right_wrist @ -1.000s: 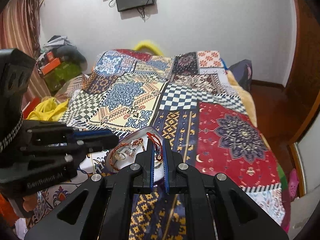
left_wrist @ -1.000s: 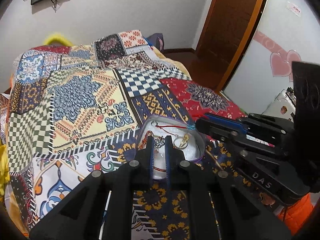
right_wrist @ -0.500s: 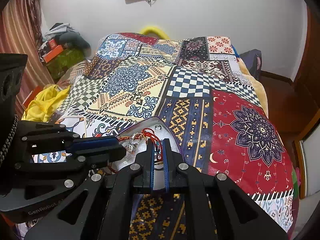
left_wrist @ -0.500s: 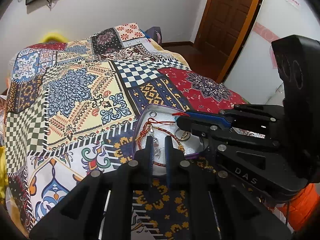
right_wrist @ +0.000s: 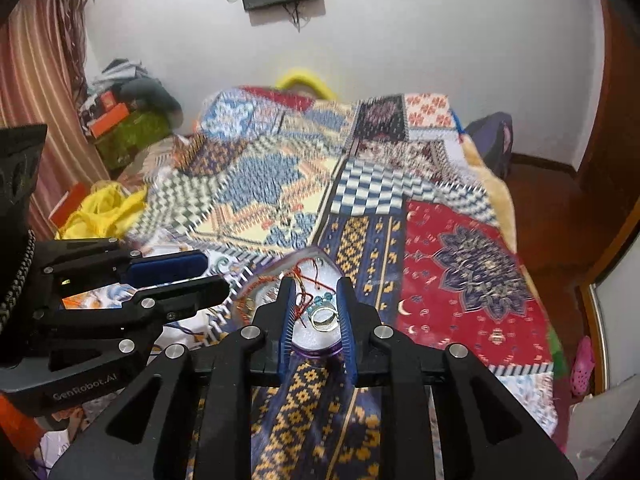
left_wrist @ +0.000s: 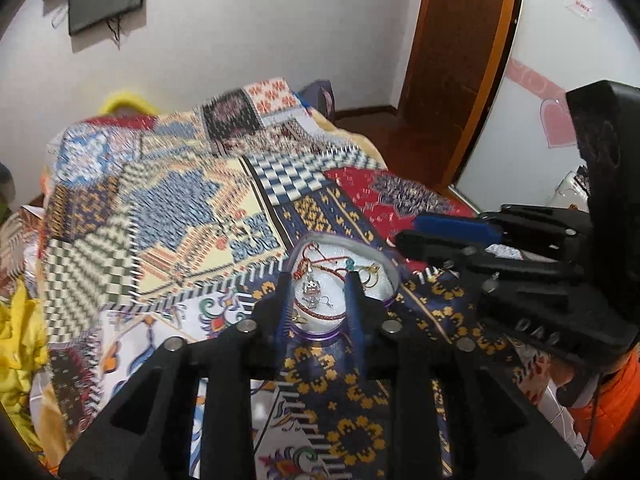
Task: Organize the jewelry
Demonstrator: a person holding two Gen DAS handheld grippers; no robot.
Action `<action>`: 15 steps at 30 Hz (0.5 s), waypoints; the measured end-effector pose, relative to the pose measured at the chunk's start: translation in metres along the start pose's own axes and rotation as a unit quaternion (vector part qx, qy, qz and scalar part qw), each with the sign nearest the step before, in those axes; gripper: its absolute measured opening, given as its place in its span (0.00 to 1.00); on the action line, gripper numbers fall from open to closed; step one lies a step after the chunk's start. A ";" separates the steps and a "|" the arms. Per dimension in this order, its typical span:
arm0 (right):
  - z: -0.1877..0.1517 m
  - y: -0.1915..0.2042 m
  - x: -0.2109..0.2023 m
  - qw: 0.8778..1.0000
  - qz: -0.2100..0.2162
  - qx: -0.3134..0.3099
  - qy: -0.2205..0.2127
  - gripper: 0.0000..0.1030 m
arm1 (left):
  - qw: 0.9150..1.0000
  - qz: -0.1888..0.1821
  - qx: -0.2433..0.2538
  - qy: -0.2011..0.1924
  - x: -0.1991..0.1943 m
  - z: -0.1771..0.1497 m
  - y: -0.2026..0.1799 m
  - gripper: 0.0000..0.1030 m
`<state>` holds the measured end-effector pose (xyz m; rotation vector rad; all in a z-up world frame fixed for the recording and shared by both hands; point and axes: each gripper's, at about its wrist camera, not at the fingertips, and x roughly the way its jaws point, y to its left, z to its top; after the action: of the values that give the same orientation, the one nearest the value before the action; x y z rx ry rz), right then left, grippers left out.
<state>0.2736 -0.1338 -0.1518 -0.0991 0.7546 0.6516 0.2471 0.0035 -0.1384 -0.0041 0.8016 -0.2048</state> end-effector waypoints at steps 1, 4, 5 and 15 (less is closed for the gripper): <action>0.001 0.001 -0.008 1.000 -0.001 0.001 -0.009 0.18 | 1.000 0.005 0.002 -0.012 -0.012 0.000 -0.002 0.27; 0.005 0.006 -0.041 0.999 -0.005 0.002 -0.048 0.18 | 0.999 0.016 -0.002 -0.050 -0.045 0.000 -0.006 0.30; 0.006 0.009 -0.056 0.998 -0.006 0.002 -0.066 0.18 | 0.998 0.017 -0.005 -0.065 -0.059 0.000 -0.008 0.31; -0.005 0.045 -0.178 0.973 -0.024 0.001 -0.229 0.18 | 0.972 0.055 0.002 -0.230 -0.184 -0.006 -0.038 0.41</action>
<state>0.1477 -0.1907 -0.0311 0.0348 0.3056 0.5979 0.1114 0.0005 -0.0084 -0.0039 0.3367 -0.0940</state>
